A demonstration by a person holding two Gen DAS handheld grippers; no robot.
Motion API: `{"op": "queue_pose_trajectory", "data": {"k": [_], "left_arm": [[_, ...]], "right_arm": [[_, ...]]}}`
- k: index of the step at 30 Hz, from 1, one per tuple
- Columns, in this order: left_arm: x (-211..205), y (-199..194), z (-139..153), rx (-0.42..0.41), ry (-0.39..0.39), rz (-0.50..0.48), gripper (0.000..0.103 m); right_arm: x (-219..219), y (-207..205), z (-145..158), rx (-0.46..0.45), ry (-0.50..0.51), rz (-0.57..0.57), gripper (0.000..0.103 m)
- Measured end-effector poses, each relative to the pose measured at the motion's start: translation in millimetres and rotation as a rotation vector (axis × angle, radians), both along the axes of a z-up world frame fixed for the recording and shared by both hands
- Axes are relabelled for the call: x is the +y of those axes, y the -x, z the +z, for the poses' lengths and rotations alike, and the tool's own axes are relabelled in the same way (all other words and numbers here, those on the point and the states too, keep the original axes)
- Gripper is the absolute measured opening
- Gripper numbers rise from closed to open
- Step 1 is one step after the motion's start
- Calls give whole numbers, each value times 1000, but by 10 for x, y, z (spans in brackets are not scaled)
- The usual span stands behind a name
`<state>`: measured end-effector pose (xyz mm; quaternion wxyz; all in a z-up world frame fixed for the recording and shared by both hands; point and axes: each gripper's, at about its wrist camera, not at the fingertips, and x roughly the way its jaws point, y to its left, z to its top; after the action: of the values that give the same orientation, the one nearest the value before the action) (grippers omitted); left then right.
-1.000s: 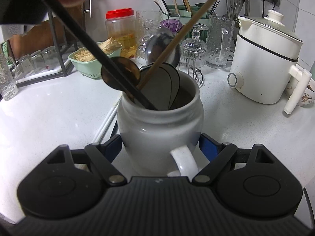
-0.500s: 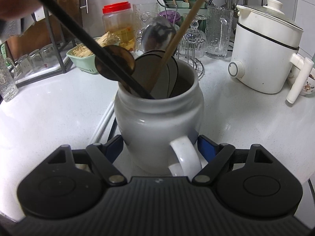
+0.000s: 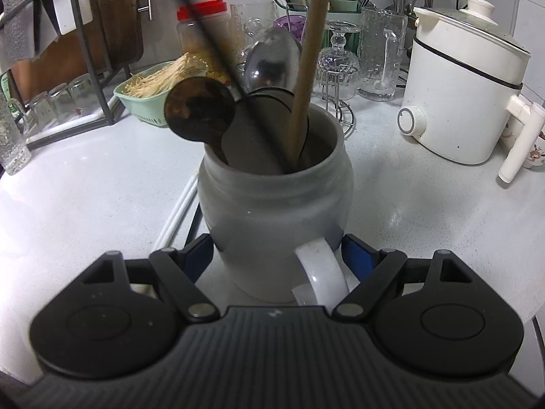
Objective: Organize utensils
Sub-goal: 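Lower the wooden chopstick into the white mug and open the left tool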
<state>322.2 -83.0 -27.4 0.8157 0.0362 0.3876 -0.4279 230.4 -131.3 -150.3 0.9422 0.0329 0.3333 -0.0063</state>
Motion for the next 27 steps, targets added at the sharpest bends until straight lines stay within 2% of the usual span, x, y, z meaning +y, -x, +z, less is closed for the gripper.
{"op": "queue_pose_trajectory", "data": {"k": [5,16,18,20,23,25,27], "left_arm": [[53,13,-73,42,-15,3,7],[152,-18,27,33,-21,37,8],[178,-33,48,34,-20,48,13],[202,-52,65,30,-30,61,28],[257,-57,110,16,-34,74,41],[301,-41,145,5,-31,80,48],[351,-13,189,-14,-24,95,52]], "right_arm": [[11,-10,-5,4,1,-5,85],[17,-10,13,9,-1,-18,85],[11,-15,12,8,-7,-22,85],[14,-17,6,6,-4,-25,85],[7,-30,22,4,-9,-29,85],[-4,-21,49,-8,-18,-35,96],[4,0,81,-33,-10,-46,102]]}}
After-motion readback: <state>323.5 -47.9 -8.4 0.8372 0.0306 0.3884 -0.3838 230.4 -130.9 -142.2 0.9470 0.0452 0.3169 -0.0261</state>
